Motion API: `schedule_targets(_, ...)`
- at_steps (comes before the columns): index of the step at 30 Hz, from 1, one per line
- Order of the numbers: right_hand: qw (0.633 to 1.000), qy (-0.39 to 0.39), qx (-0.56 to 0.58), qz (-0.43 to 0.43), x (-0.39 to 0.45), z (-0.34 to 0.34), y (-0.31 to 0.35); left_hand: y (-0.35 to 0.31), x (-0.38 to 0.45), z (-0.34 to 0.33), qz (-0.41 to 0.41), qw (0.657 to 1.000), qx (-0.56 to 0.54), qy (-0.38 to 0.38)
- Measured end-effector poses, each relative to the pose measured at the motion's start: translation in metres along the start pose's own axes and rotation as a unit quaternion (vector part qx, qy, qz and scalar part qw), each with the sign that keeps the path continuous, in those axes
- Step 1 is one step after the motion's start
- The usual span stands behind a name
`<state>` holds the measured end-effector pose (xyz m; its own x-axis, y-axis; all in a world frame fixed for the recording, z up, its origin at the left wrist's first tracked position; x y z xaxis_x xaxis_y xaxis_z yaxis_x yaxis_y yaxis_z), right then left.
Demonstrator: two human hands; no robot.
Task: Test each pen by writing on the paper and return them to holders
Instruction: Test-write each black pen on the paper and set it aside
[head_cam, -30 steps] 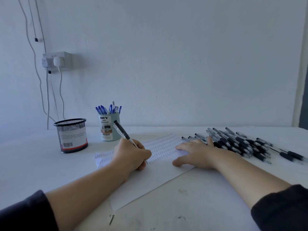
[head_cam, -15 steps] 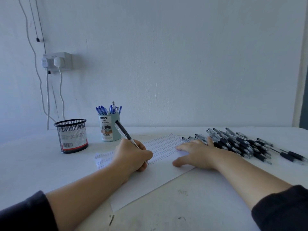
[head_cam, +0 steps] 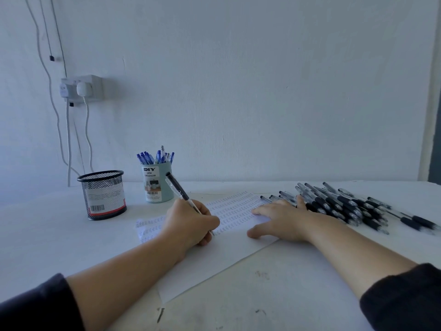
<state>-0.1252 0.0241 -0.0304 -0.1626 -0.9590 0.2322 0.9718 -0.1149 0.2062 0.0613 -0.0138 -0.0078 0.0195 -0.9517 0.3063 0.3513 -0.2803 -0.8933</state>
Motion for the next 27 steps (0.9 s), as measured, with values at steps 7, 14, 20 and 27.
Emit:
schedule_targets(7,1.000,0.003,0.003,0.000,0.000,-0.001,0.000,0.001,0.002,0.001,-0.002,1.000,-0.001,-0.009)
schedule_targets(14,1.000,0.004,0.008,-0.003,0.000,-0.001,-0.001,0.003,0.002,-0.001,0.001,1.000,-0.008,-0.003)
schedule_targets(20,1.000,0.005,0.005,-0.001,-0.001,-0.001,0.001,0.005,0.008,0.007,0.060,0.988,-0.140,-0.013)
schedule_targets(27,1.000,0.005,0.011,0.003,-0.002,0.001,0.003,0.010,0.026,0.034,0.097,0.968,-0.205,-0.109)
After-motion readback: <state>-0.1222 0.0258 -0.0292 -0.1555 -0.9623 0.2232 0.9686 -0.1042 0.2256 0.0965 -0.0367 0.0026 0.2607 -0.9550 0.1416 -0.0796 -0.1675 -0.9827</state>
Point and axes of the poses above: each hand's wrist, its own x-axis towards the middle knuckle, its own z-axis out of the back of the hand, y = z × x, the point moved 9 cm from there along x, towards the middle knuckle, and after that the axes turned 14 degrees about -y, right-handed, at the moved point
